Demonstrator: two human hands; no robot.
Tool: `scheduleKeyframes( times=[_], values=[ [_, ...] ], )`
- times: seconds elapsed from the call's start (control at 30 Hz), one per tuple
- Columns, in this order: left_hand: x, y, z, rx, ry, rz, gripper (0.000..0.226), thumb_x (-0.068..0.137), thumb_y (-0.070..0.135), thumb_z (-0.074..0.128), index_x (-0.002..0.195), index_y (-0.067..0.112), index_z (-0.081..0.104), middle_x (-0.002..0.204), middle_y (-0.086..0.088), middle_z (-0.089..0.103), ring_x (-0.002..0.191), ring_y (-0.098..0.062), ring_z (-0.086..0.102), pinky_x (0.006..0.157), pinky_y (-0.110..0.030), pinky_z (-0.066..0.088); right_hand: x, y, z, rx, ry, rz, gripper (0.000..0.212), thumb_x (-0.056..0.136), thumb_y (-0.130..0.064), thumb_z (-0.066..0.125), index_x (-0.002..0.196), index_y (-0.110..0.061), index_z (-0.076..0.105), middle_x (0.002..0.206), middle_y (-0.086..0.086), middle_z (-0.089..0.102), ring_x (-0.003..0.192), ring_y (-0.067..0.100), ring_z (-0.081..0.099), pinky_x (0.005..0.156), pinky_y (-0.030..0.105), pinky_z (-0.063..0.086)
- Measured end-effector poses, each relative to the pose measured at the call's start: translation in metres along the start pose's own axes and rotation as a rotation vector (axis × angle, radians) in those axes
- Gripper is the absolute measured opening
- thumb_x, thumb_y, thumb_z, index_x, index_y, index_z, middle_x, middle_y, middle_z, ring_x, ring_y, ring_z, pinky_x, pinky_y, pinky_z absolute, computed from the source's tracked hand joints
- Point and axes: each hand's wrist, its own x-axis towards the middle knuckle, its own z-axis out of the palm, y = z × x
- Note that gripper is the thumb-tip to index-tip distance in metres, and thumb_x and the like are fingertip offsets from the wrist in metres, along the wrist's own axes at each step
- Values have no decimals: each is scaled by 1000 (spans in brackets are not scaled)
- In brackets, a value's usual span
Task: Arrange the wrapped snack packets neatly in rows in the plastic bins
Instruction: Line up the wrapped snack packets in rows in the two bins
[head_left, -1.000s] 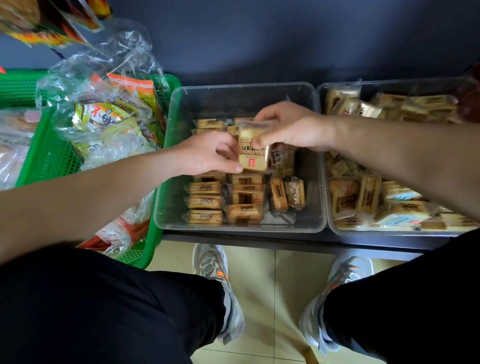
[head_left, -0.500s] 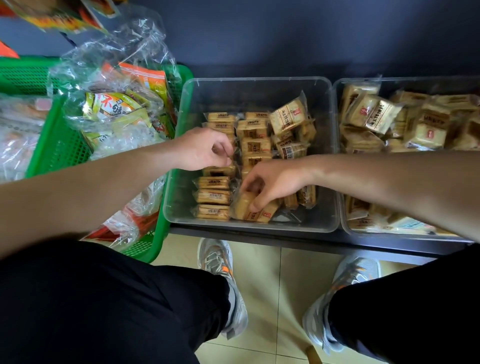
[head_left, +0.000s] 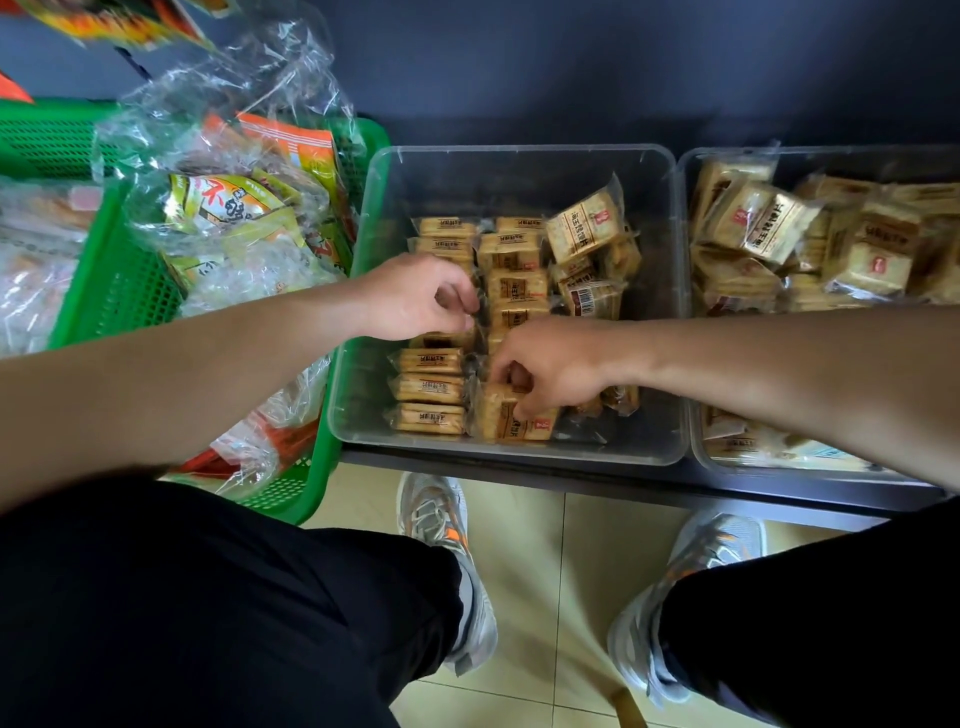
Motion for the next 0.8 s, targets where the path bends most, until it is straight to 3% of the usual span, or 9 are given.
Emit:
scheduleKeyframes(
  times=[0.1, 0.27, 0.43, 0.53, 0.8],
  values=[
    [2, -1, 2, 5, -7, 6, 21, 90, 34, 74, 110, 28, 70, 111, 9, 71, 103, -14, 65, 94, -32, 51, 0, 3, -6, -15, 56, 11, 31, 84, -36, 80, 109, -25, 67, 91, -9, 62, 82, 12, 56, 63, 29, 45],
    [2, -5, 5, -6, -36, 29, 21, 87, 31, 78, 107, 28, 71, 106, 13, 72, 102, -10, 67, 95, -31, 52, 1, 5, -1, 38, 25, 20, 33, 75, -42, 86, 96, -28, 65, 87, -13, 61, 80, 6, 55, 67, 27, 47],
    [4, -6, 15, 5, -87, 39, 24, 84, 29, 82, 104, 33, 71, 92, 18, 71, 89, -4, 67, 80, -24, 51, 1, 13, -2, 242, -28, 13, 19, 85, -32, 80, 101, -26, 74, 88, -17, 67, 80, 3, 62, 66, 18, 44],
    [5, -5, 24, 14, -96, 40, 24, 84, 32, 81, 104, 34, 68, 90, 17, 70, 83, -2, 64, 70, -21, 46, 1, 14, 1, 227, -26, 38, 17, 84, -35, 81, 95, -25, 74, 82, -17, 64, 76, 2, 59, 60, 14, 40],
    [13, -7, 40, 50, -38, 15, 26, 87, 39, 77, 109, 25, 75, 87, 20, 59, 81, -3, 57, 67, -21, 43, 8, 5, 16, 88, 18, 142, 35, 77, -55, 81, 86, -22, 72, 79, -8, 67, 73, 10, 59, 62, 29, 48]
  ],
)
